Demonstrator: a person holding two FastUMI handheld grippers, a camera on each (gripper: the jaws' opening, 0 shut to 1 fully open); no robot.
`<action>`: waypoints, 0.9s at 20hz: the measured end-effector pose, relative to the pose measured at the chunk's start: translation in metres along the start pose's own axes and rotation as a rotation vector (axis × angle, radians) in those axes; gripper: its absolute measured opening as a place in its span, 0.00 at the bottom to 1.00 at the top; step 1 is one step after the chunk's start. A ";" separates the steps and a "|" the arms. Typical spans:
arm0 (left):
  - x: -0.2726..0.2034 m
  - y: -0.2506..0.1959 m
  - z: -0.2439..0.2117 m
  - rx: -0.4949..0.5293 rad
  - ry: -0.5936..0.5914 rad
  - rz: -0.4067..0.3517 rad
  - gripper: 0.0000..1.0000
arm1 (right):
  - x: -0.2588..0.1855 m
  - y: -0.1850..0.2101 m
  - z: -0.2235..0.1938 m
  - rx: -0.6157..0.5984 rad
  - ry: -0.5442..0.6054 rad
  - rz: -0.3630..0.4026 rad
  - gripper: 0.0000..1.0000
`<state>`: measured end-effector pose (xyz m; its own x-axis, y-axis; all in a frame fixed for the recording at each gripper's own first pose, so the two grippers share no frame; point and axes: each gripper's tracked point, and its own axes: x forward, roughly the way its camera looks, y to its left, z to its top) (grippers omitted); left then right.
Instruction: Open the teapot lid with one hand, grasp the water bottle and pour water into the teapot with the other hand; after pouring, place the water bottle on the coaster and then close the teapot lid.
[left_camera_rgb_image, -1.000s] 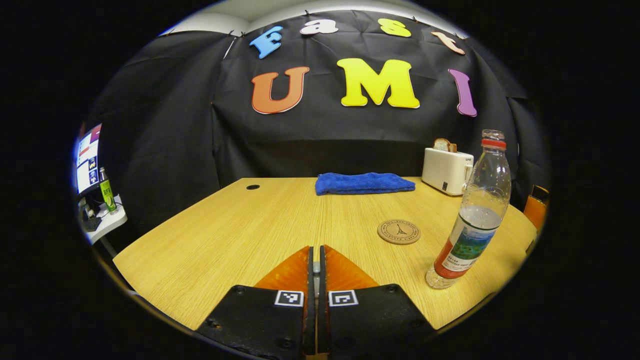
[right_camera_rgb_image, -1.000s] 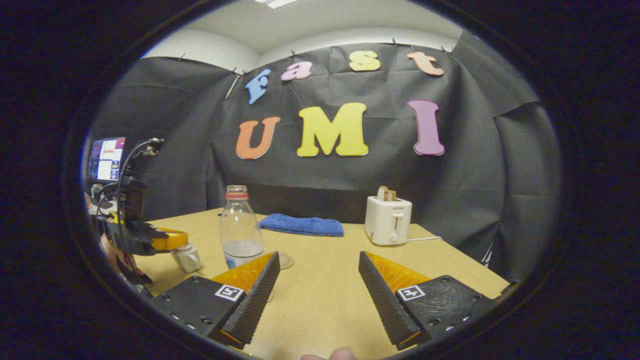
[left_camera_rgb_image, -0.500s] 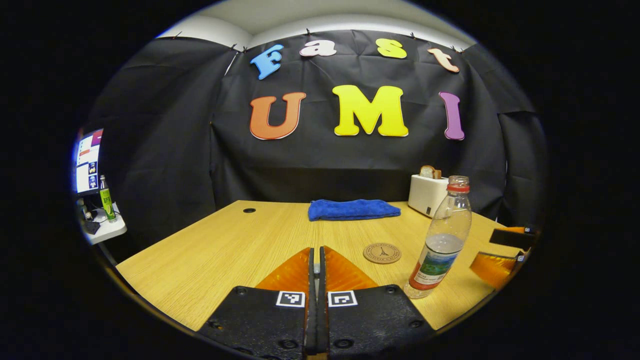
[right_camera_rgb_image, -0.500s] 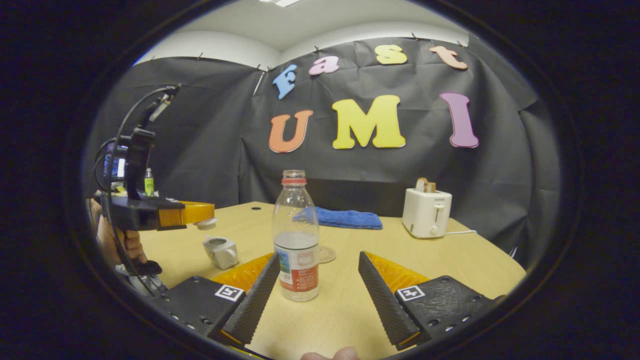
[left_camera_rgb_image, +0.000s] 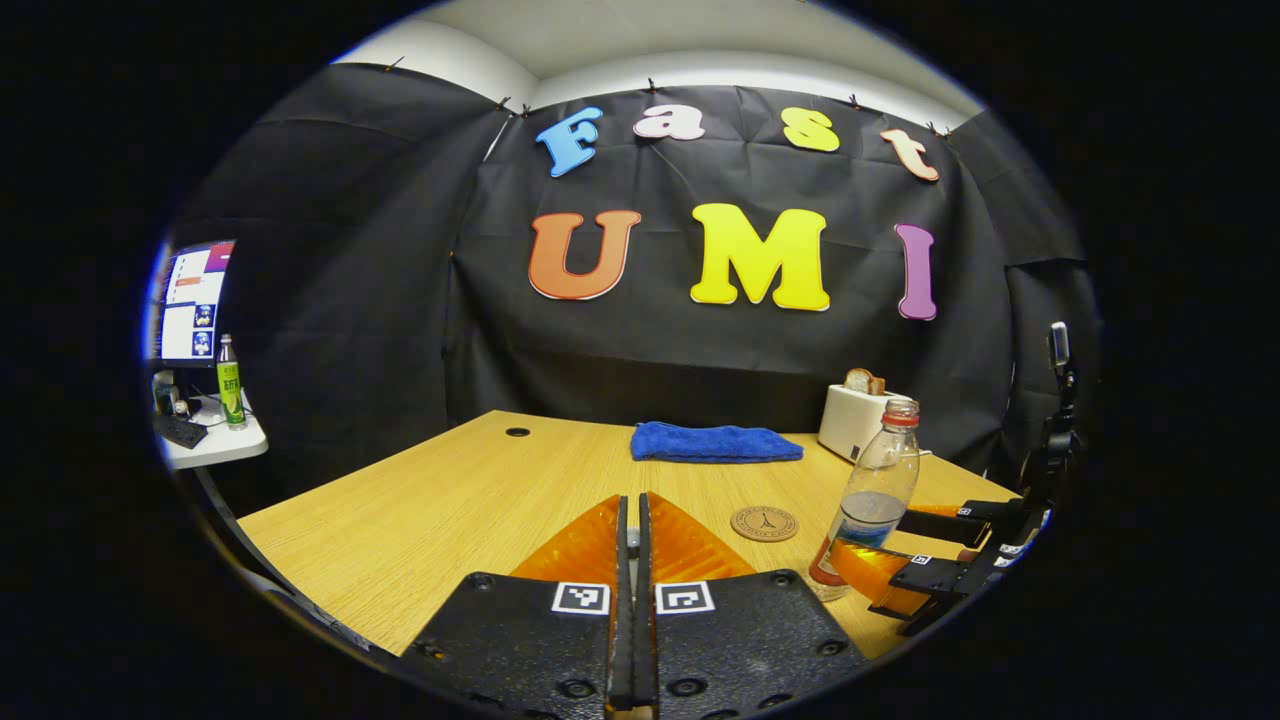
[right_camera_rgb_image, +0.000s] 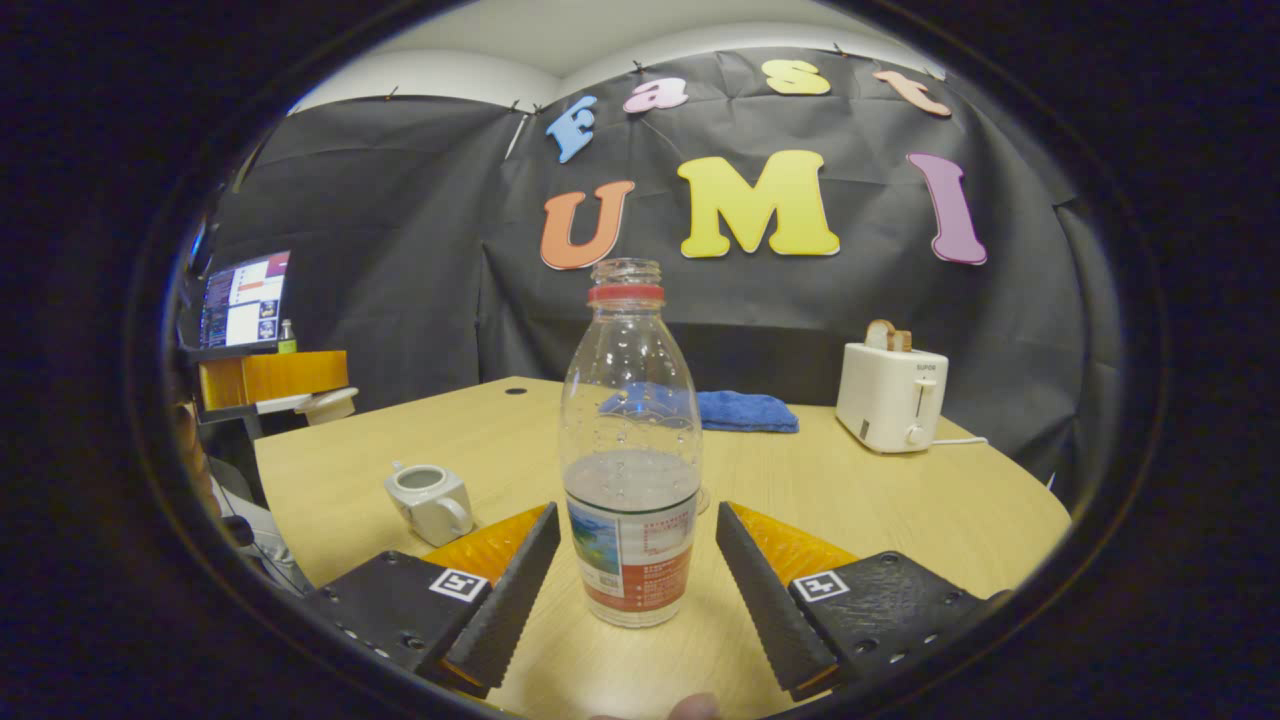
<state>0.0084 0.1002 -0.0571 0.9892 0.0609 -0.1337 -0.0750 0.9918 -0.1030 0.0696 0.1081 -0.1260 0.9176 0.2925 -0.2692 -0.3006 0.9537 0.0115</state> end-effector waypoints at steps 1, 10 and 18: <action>0.001 0.001 0.000 0.000 -0.004 0.004 0.02 | 0.002 0.001 0.000 -0.001 0.002 -0.002 0.96; 0.003 0.015 0.000 -0.015 -0.005 0.010 0.03 | 0.006 0.002 0.028 -0.272 -0.007 -0.017 0.71; 0.004 0.032 -0.001 0.016 0.003 -0.029 0.03 | 0.035 0.011 0.014 -0.850 0.141 0.001 0.69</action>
<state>0.0100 0.1320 -0.0625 0.9905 0.0321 -0.1336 -0.0445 0.9949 -0.0910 0.1021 0.1300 -0.1221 0.8935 0.2277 -0.3871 -0.4454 0.5605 -0.6982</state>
